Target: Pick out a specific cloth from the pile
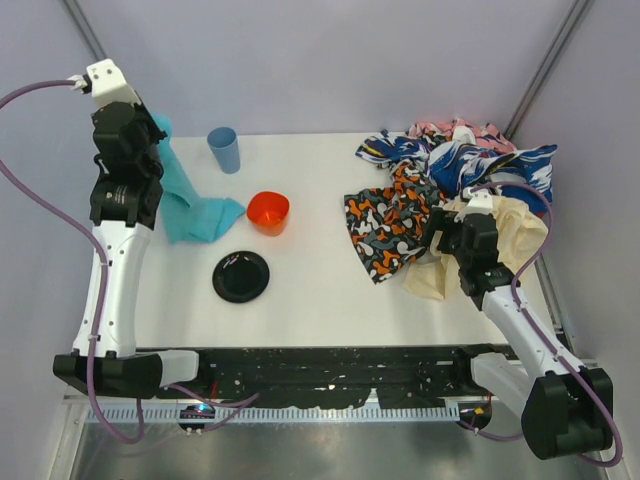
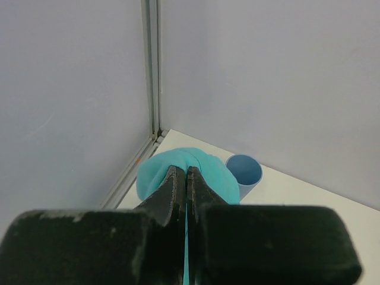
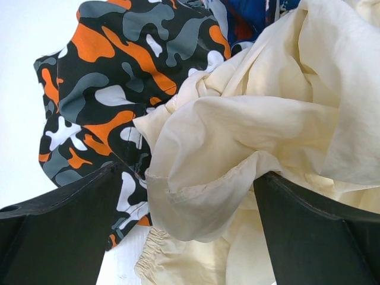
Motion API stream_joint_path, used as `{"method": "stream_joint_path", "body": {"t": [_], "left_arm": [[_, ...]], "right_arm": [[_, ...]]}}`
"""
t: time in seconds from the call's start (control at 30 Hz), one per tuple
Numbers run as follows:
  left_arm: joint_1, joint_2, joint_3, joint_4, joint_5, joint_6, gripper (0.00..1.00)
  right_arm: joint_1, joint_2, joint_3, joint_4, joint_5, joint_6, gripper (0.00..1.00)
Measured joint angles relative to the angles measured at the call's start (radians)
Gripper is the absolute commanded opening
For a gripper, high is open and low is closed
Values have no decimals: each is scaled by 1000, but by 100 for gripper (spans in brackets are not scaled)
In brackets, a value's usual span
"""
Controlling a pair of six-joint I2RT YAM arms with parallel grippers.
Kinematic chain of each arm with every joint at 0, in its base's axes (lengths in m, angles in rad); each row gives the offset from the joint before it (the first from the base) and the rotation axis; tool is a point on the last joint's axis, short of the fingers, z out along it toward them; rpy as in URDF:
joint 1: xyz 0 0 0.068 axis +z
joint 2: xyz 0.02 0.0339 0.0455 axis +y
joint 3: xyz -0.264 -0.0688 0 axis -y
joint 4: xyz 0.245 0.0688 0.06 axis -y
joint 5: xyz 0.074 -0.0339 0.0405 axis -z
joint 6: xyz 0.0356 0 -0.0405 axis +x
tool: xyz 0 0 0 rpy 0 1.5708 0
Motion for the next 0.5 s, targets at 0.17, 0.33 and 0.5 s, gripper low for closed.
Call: {"method": "stream_joint_path", "body": {"t": [0.17,0.33,0.5], "left_arm": [[1,-2,-24,40,2,-43,17],[2,-26,-186,88,-19,-153,96],[2,-35,-267,76,-41,-232,100]], "right_arm": [[0,2,0,-2,0,0,95],[0,2,0,-3,6,0,95],[0,0,0,-3,8,0,95]]}}
